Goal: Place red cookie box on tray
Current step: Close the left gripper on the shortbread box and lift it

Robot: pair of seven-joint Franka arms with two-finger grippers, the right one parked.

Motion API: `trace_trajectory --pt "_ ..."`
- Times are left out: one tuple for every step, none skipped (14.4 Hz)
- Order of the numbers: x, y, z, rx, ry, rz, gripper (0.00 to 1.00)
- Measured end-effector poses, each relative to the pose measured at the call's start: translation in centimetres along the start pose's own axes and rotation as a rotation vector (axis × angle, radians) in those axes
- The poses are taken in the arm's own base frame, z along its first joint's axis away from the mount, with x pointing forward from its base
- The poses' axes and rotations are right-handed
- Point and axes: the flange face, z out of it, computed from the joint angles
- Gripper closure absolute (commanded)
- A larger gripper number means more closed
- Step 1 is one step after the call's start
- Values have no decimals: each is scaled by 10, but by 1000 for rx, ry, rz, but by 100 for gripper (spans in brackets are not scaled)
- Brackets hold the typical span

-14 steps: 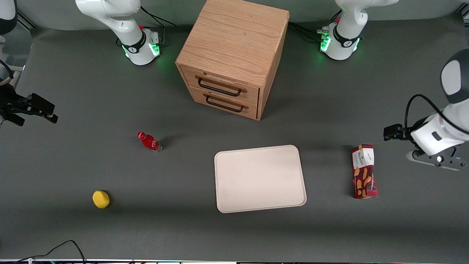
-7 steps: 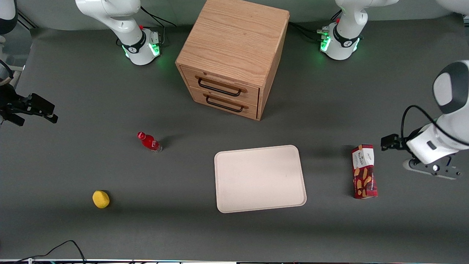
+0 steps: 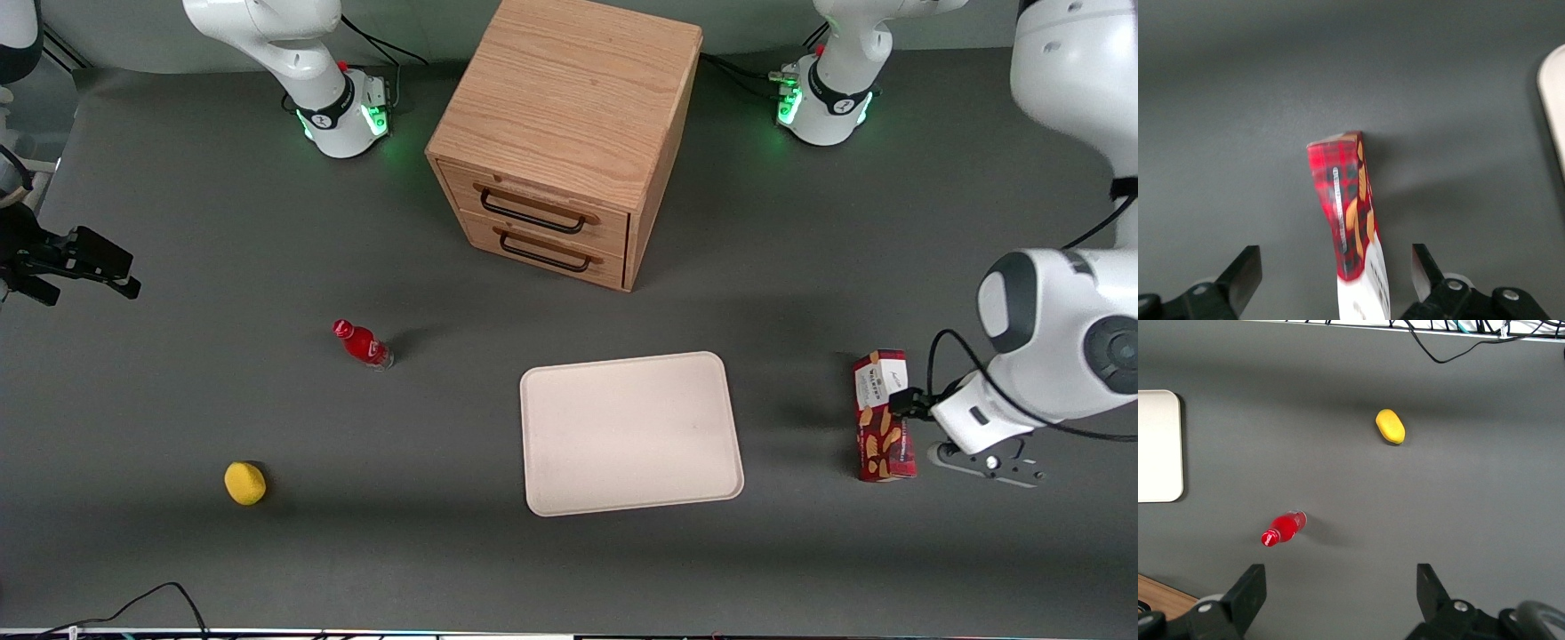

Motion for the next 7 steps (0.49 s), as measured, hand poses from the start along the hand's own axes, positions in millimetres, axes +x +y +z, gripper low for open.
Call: trace_trajectory --pt "1 -2 16 -1 5 -2 0" --pt "1 -4 31 -3 5 -5 0" --pt "0 -5 44 -4 5 -7 0" --pt "-2 -6 56 -6 3 -8 0" --pt "-3 -5 66 -8 -2 -8 0" --pt "-4 -5 74 -11 -8 -8 0" --pt "-5 -4 81 -13 -14 -8 0"
